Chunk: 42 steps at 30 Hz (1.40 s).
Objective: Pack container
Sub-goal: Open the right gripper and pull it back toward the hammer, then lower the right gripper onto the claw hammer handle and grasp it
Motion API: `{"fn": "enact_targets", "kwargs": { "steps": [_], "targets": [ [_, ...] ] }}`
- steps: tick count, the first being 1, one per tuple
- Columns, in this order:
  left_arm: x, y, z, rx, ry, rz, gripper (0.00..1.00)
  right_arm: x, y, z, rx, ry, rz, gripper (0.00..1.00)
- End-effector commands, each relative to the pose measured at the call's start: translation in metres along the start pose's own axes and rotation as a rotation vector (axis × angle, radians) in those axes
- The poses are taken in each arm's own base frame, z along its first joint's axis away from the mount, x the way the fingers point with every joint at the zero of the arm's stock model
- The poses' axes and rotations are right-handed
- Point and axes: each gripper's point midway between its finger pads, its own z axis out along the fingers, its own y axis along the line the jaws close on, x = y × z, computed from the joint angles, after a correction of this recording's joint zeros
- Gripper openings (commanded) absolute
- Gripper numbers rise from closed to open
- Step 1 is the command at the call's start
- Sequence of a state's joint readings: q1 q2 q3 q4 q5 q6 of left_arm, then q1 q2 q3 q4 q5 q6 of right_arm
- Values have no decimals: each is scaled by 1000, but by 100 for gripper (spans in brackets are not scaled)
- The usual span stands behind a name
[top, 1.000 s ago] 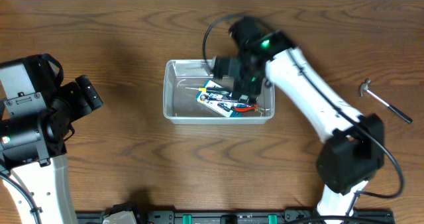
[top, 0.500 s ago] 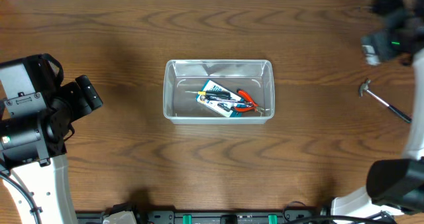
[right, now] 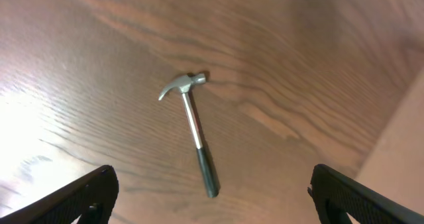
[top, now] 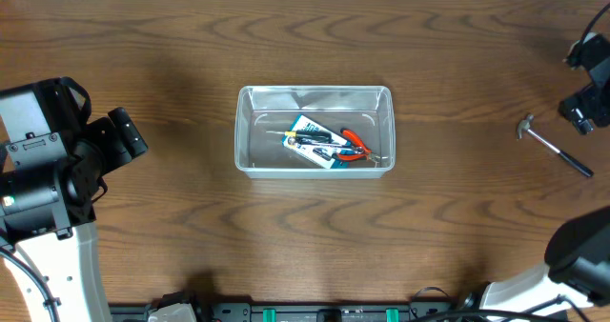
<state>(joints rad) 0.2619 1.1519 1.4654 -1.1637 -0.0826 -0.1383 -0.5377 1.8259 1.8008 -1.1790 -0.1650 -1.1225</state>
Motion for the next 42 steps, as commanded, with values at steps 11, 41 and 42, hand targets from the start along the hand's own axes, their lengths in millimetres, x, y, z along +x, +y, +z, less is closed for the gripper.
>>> {"fn": "enact_targets", "kwargs": {
  "steps": [11, 41, 42],
  "targets": [
    [-5, 2, -5, -4, -20, -24, 98, 43, 17, 121, -232, 156, -82, 89],
    [-5, 2, -5, -3, -21, -47, 98, 80, 36, 199, -324, 284, 13, 87],
    [-5, 2, -5, -3, -21, -47, 98, 79, 35, 200, -320, 283, 13, 86]
  ]
}}
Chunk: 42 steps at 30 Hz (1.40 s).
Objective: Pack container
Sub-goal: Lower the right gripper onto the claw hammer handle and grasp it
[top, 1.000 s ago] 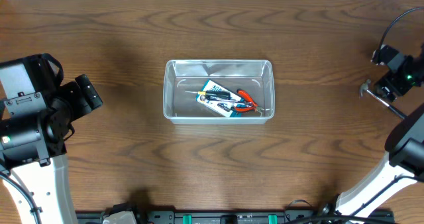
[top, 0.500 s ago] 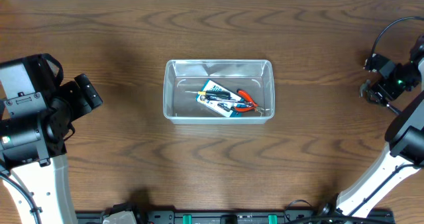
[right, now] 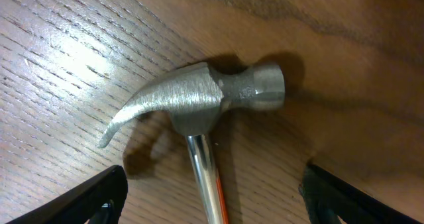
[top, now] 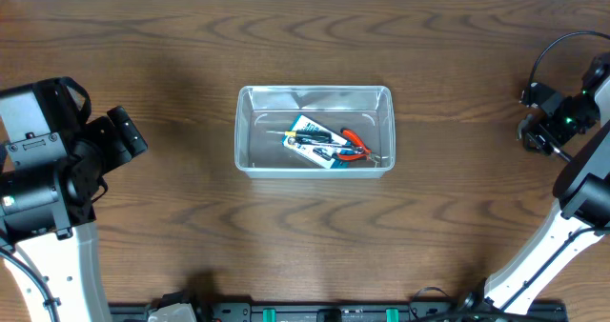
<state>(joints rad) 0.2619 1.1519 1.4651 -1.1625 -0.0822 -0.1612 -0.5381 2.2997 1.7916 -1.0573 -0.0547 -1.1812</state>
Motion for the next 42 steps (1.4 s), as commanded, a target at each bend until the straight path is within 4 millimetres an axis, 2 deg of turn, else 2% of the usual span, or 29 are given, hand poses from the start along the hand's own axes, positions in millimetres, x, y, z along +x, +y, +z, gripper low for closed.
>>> {"fn": "enact_targets", "kwargs": {
  "steps": [1, 14, 16, 19, 23, 27, 31, 33, 40, 42],
  "targets": [
    [-5, 2, -5, -4, -20, -24, 98, 7, 5, 19, -38, 31, 29, 85],
    [-5, 2, -5, -4, -20, -24, 98, -6, 10, 19, -37, 31, -2, 66],
    [-5, 2, -5, -4, -20, -24, 98, -7, 10, 19, -38, 31, -5, 61],
    [-5, 2, -5, -4, -20, -24, 98, -9, 13, 20, -42, 33, -10, 48],
    [-5, 2, -5, -4, -20, -24, 98, -12, 15, 20, -47, 29, -16, 40],
    [-5, 2, -5, -4, -20, -24, 98, -21, 18, 20, -63, -8, -20, 36],
    [-5, 2, -5, -4, -20, -24, 98, -25, 21, 20, -71, -23, -23, 22],
    [-5, 2, -5, -4, -20, -24, 98, -26, 21, 20, -73, -28, -14, 21],
    [-5, 2, -5, -4, -20, -24, 98, -27, 21, 19, -73, -32, -7, 1],
    [-5, 2, -5, -4, -20, -24, 98, -28, 21, 18, -73, -39, -7, 1]
  ]
}}
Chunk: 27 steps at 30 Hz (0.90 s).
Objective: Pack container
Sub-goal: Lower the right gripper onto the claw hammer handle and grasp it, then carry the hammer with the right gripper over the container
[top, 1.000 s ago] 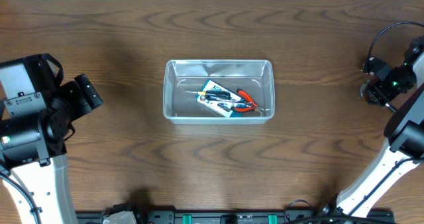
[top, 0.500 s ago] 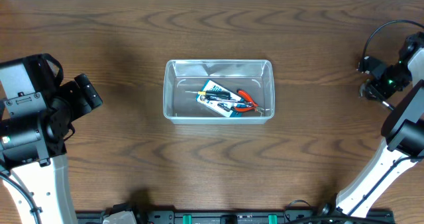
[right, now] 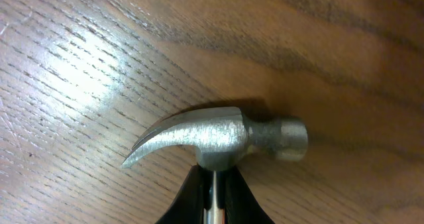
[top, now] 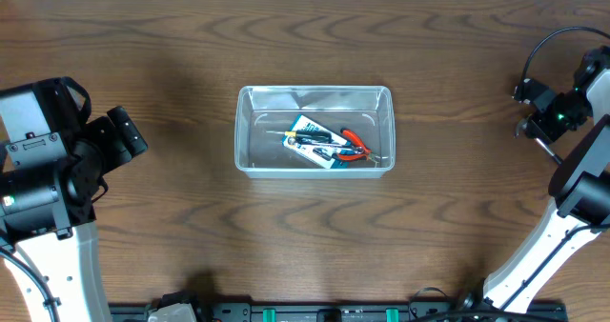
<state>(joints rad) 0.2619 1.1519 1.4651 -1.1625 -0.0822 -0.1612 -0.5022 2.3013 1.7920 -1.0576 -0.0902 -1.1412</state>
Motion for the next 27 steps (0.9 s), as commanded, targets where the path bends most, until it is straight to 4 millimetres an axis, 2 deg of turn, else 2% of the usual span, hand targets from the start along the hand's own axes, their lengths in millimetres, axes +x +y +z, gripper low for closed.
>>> {"fn": "enact_targets", "kwargs": {
  "steps": [1, 5, 8, 10, 13, 16, 19, 22, 25, 27],
  "targets": [
    [-5, 2, -5, -4, -20, -24, 98, -10, 12, 17, -56, -18, -9, 1],
    [-5, 2, -5, -4, -20, -24, 98, -28, 8, 3, -44, -110, 65, 1],
    [-5, 2, -5, -4, -20, -24, 98, -48, 1, -22, -19, -191, 165, 1],
    [-5, 2, -5, -4, -20, -24, 98, -63, -8, -47, 18, -243, 249, 1],
    [-5, 2, -5, -4, -20, -24, 98, -94, -17, -99, 94, -336, 372, 1],
    [-5, 2, -5, -4, -20, -24, 98, -133, -6, -159, 155, -432, 370, 1],
    [-5, 2, -5, -4, -20, -24, 98, -176, 30, -210, 195, -510, 251, 1],
    [-2, 3, -5, -7, -9, -22, 98, -226, 89, -252, 211, -594, 93, 1],
    [2, 4, -5, -12, 9, -19, 98, -268, 156, -275, 207, -647, -85, 1],
    [5, 4, -4, -14, 19, -18, 98, -290, 205, -280, 204, -658, -218, 1]
  ]
}}
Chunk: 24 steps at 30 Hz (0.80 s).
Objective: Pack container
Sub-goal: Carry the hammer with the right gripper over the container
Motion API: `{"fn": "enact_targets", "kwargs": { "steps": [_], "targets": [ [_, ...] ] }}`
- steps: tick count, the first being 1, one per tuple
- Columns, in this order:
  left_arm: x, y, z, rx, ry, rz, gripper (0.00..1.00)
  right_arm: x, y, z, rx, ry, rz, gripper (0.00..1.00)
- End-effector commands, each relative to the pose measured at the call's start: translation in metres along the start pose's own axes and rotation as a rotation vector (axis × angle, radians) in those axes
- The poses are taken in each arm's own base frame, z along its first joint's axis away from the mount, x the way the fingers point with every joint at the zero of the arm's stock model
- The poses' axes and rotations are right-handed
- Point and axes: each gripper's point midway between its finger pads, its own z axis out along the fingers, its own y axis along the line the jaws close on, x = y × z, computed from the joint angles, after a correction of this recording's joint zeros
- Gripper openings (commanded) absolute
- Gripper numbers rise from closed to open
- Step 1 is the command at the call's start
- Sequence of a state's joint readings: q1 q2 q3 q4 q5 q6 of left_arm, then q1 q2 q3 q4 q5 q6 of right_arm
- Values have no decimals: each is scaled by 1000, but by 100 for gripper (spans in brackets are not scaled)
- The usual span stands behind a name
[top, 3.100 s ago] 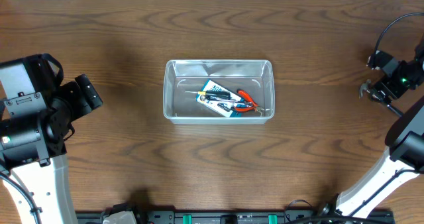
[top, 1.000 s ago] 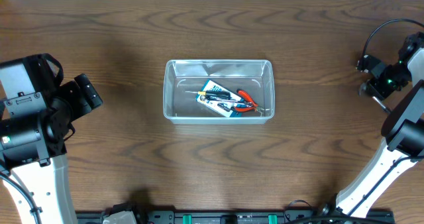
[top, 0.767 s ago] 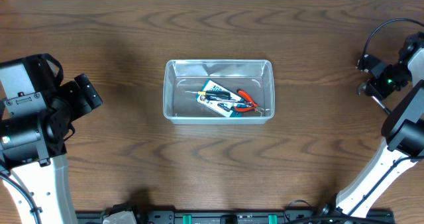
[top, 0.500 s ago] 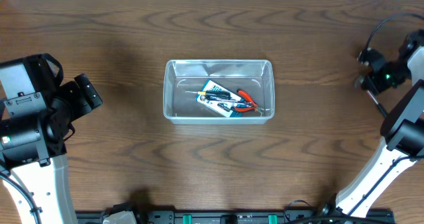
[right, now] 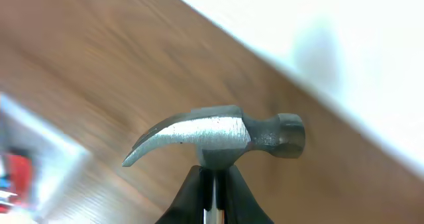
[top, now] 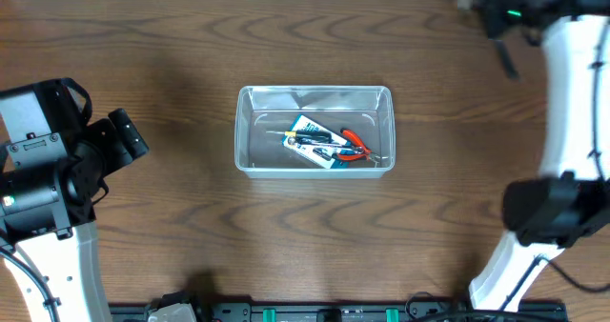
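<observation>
A small steel claw hammer [right: 218,136] hangs in the air, and my right gripper [right: 213,176] is shut on its shaft just under the head. From overhead this gripper [top: 498,15] is blurred at the far right of the table, with the hammer's dark handle [top: 507,63] trailing below it. The clear plastic container [top: 246,131] sits mid-table and holds red-handled pliers [top: 355,145] and a packaged screwdriver [top: 311,137]. One corner of the container [right: 46,159] shows blurred at the left of the right wrist view. My left gripper [top: 124,136] rests far left, away from the container.
The table's far edge [right: 318,85] meets a white surface right behind the hammer. The right arm [top: 572,93] stands tall along the right side of the table. The left arm's base [top: 43,184] fills the left front corner.
My right gripper, shut on the hammer at the table's right edge, now holds it in the air farther back and left, nearer the container. The left arm has not moved.
The hammer lay on the table at the right with my right gripper open well above it. The gripper then stood open close round the hammer's head, then shut on the shaft under the head. Now the hammer is off the table near the far edge.
</observation>
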<state>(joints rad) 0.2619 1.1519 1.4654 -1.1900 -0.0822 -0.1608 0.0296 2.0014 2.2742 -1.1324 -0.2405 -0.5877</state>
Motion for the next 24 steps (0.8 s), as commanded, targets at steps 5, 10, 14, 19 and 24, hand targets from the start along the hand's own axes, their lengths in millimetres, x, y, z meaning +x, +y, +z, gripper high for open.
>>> {"fn": "enact_targets", "kwargs": {
  "steps": [5, 10, 14, 19, 24],
  "targets": [
    [5, 4, -4, -14, 22, -18, 98, -67, 155, 9, -150, -51, -369, 1],
    [8, 5, -5, -17, 31, -17, 98, -68, 228, 36, -265, -24, -488, 1],
    [8, 5, -4, -17, 31, -17, 98, -34, 271, 67, -423, 85, -537, 1],
    [8, 5, -5, -16, 31, -17, 98, 19, 299, 104, -542, 278, -540, 1],
    [8, 5, -5, -16, 31, -18, 98, 53, 310, 137, -607, 384, -518, 1]
  ]
}}
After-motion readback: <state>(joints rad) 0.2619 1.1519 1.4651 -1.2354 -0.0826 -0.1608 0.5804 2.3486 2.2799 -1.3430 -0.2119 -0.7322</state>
